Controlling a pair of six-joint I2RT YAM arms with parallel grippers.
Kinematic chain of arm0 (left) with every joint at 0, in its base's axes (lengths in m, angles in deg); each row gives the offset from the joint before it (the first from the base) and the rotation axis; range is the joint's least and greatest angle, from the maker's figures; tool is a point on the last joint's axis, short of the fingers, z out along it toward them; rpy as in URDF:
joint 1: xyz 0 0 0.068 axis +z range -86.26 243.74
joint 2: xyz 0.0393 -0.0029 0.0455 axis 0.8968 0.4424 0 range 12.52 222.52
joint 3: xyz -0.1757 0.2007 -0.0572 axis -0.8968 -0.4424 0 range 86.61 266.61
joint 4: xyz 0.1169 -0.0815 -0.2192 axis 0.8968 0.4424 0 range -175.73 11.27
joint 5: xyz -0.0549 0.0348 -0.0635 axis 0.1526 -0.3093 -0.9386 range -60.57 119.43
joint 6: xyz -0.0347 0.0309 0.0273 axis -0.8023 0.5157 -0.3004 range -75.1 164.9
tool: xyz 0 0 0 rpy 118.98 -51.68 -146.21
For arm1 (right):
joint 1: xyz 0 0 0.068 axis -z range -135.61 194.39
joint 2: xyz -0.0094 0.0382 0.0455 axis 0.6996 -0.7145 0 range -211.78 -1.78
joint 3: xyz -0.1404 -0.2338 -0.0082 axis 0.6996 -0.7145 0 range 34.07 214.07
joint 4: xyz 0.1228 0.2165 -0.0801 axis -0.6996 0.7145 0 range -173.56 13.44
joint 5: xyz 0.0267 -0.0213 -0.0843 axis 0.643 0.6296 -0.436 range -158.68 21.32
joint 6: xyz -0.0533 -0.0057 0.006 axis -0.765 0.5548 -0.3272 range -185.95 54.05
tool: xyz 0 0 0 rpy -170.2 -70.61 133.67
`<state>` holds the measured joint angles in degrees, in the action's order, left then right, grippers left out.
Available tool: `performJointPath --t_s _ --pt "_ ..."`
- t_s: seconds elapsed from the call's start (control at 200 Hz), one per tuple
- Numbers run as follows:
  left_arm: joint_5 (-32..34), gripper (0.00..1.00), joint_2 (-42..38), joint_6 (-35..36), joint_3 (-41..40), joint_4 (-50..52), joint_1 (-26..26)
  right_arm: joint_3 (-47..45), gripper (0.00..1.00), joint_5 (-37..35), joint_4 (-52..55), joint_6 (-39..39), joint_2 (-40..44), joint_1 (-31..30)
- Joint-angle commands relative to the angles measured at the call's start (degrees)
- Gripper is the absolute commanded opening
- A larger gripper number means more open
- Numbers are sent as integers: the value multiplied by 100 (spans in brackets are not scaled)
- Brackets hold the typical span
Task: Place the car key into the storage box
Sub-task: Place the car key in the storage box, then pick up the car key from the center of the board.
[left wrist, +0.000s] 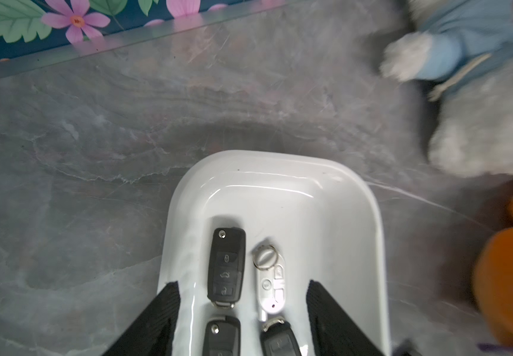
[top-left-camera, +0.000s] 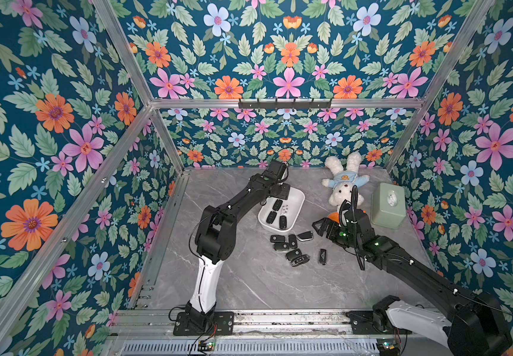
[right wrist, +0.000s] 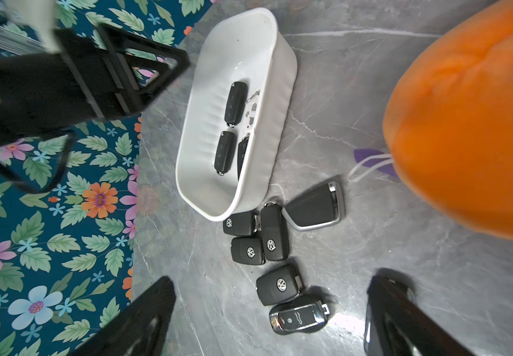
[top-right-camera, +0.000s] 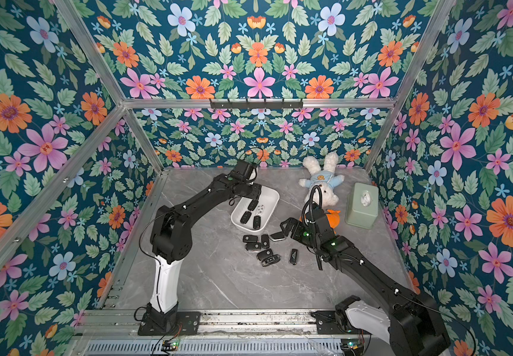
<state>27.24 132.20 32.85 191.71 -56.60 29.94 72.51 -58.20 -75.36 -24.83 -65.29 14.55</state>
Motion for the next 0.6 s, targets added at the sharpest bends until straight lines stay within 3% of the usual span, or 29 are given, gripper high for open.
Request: performJointPath --t_s 0.0,0.12,0.24,0.595 --pt "-344 72 -587 -373 -571 -827 -30 128 99 -259 419 -14 -82 5" --pt "-569 82 -1380 -723 -1639 -1640 -30 216 99 -531 790 -102 -149 5" --pt "-801 99 -1981 -1074 -2496 -2110 -30 179 99 -515 1032 -274 -218 38" --pt "-1265 100 -3355 -2165 -4817 -3242 -30 363 95 -303 1684 -440 -746 56"
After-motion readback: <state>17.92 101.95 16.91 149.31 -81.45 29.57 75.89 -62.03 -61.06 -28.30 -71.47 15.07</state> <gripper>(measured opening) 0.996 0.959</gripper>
